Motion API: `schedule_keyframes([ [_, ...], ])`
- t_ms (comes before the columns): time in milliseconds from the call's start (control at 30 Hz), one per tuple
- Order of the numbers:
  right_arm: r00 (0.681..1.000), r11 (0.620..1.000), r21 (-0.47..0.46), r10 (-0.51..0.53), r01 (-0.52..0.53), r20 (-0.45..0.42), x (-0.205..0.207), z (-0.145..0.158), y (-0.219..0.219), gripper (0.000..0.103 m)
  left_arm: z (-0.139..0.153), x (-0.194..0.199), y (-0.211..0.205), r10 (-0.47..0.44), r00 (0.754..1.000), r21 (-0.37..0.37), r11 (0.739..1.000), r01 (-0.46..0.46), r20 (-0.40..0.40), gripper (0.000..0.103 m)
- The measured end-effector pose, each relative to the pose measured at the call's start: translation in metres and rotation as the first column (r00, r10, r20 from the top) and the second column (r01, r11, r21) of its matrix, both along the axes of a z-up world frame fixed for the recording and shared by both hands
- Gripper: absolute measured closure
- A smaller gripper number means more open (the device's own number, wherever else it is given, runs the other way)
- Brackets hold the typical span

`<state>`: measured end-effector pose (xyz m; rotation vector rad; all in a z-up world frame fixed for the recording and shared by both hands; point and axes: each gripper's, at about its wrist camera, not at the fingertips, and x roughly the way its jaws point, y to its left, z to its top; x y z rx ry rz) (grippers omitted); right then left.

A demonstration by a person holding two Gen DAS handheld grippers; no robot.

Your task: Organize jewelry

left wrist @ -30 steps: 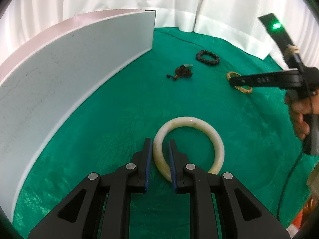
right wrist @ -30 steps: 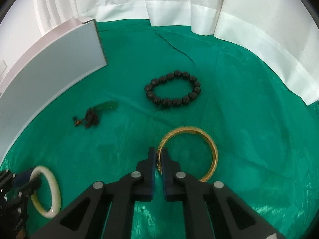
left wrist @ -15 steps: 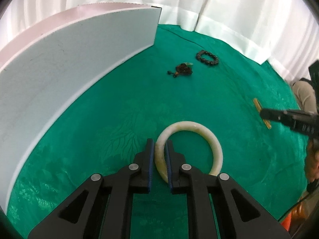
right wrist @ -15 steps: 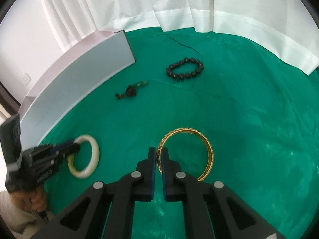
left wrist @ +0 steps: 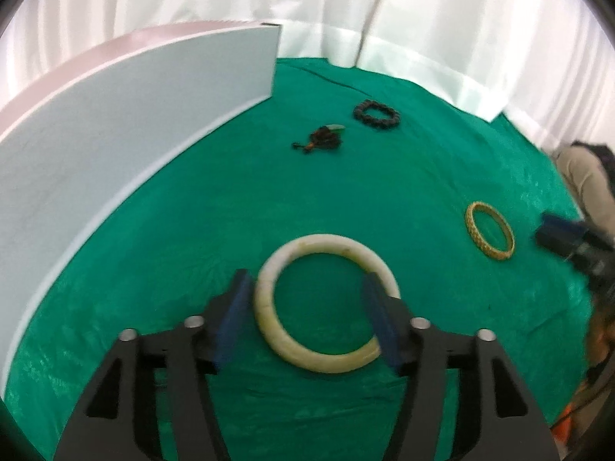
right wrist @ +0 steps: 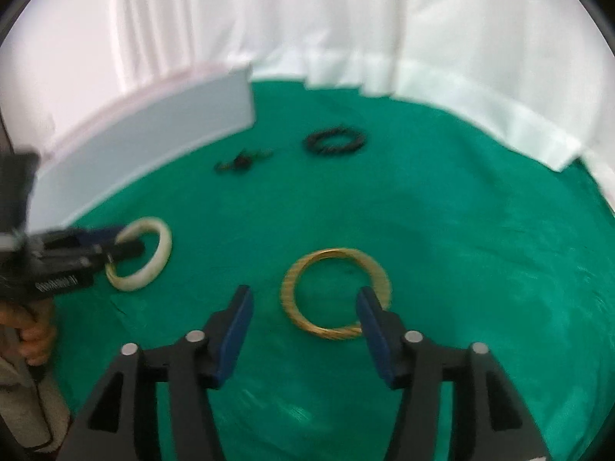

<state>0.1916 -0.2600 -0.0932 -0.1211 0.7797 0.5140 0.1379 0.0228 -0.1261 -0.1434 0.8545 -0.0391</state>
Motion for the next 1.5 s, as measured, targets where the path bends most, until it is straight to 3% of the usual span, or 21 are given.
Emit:
schedule_keyframes([
  [67,0.995,0.995,0.0,-0.096,0.096,-0.009,0.01,-0.003,-0.033,0.022,-0.001,0.001,-0.006,0.002,1.0,0.046,0.999,-0.002,-0.001,0.032],
  [167,0.971,0.968,-0.095,-0.238,0.233,-0.04,0.043,-0.025,-0.078,0.022,-0.001,0.007,-0.005,0.024,1.0,0.054,0.998,-0.024,-0.011,0.025],
  [233,0.955,0.956,-0.114,-0.281,0.27,-0.095,0.059,-0.041,-0.1,0.021,-0.002,0.008,-0.005,0.032,0.999,0.065,0.997,-0.031,-0.017,0.023],
  [467,0.961,0.96,-0.12,-0.263,0.253,-0.079,0.065,-0.046,-0.105,0.015,-0.006,0.01,-0.008,0.038,0.999,0.104,0.994,-0.034,-0.038,0.013],
  [1500,0.962,0.959,-0.128,-0.263,0.252,-0.076,0.058,-0.041,-0.106,0.015,-0.011,0.014,-0.008,0.048,0.997,0.114,0.993,-0.041,-0.06,0.005],
])
